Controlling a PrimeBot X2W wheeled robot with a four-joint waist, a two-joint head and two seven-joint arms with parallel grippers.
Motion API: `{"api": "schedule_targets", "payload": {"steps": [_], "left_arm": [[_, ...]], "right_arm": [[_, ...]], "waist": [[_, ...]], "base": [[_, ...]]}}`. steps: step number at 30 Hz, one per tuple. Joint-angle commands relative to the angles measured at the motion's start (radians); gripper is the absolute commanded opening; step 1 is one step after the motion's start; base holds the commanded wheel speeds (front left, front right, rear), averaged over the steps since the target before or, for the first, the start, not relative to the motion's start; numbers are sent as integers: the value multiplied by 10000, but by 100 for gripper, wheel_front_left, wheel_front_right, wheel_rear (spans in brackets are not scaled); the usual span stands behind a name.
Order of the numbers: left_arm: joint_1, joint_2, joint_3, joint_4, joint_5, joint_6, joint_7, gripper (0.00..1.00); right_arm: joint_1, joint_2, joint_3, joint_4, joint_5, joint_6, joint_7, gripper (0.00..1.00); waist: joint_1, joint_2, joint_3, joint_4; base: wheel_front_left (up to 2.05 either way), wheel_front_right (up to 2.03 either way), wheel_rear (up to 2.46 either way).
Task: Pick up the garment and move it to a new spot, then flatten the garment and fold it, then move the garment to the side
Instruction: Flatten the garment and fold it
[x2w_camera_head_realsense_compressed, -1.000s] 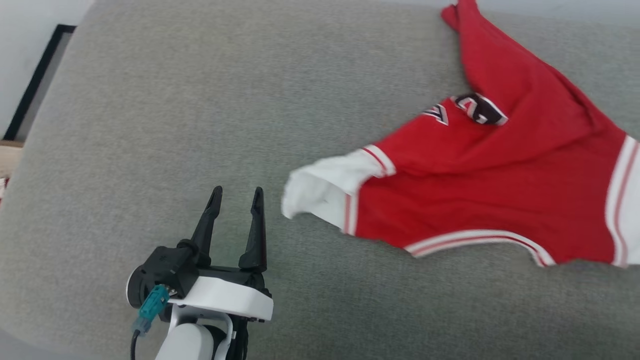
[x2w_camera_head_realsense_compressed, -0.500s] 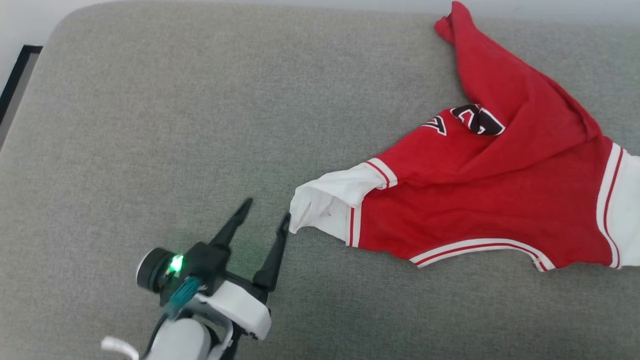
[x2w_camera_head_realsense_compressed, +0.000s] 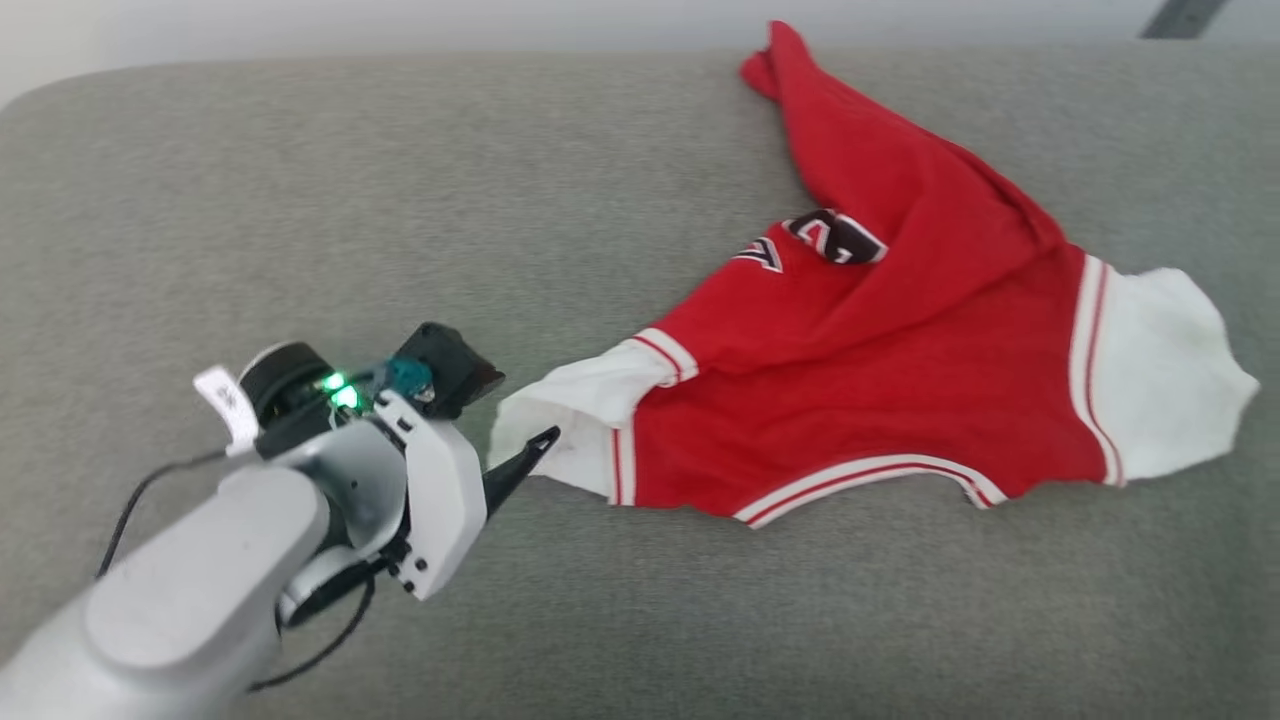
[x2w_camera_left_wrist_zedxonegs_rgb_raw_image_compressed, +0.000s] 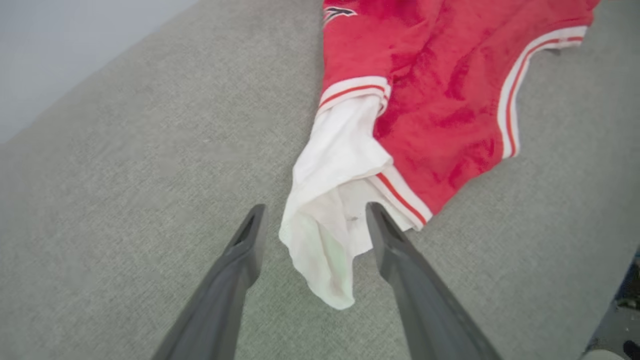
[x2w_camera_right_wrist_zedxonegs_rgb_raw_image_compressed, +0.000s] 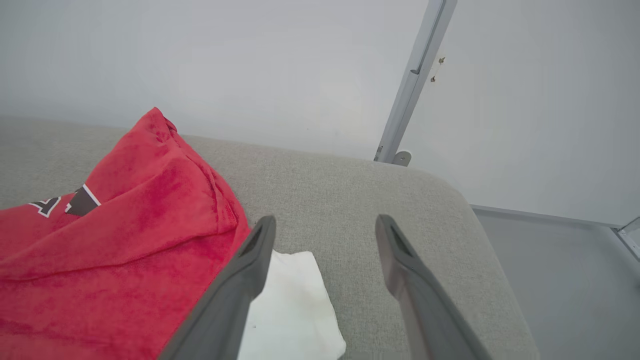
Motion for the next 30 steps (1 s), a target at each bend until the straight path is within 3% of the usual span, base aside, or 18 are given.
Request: {"api": "schedule_targets", "payload": {"steps": [1,9,12,15,24,30], "left_arm": [[-376,131,-291,114,-135,31,129,100],[-1622,695,-1956,1064,-947,30,88,97],[-1903,775,-2067,1507,-1349,30,-382,0],[-2017,806,-2057,1752,-1719,30,-573,0],[-1834,952,-990,3512,-4647,29,-419,0],[-1742,697,-713,5078,-5282,31,-401,0]], "right_arm": [[105,108,-46,-116,-61,-7,-54,100],[371,548,-184,-488,-193,-7,-109,100],[463,716,-249,-575,-235,-7,-116,100],[554,807,-304,-614,-233,-7,-67,100],[659,966,-404,-557,-243,-7,-147,100],[545,1005,-292,-580,-242,-7,-57,100]], "waist": [[0,0,131,-381],[0,0,441,-1097],[0,0,507,-1244],[0,0,525,-1281],[0,0,572,-1366],[0,0,587,-1426]], "base": [[0,0,0],[0,0,0],[0,0,0],[0,0,0],[0,0,0],[0,0,0]]}}
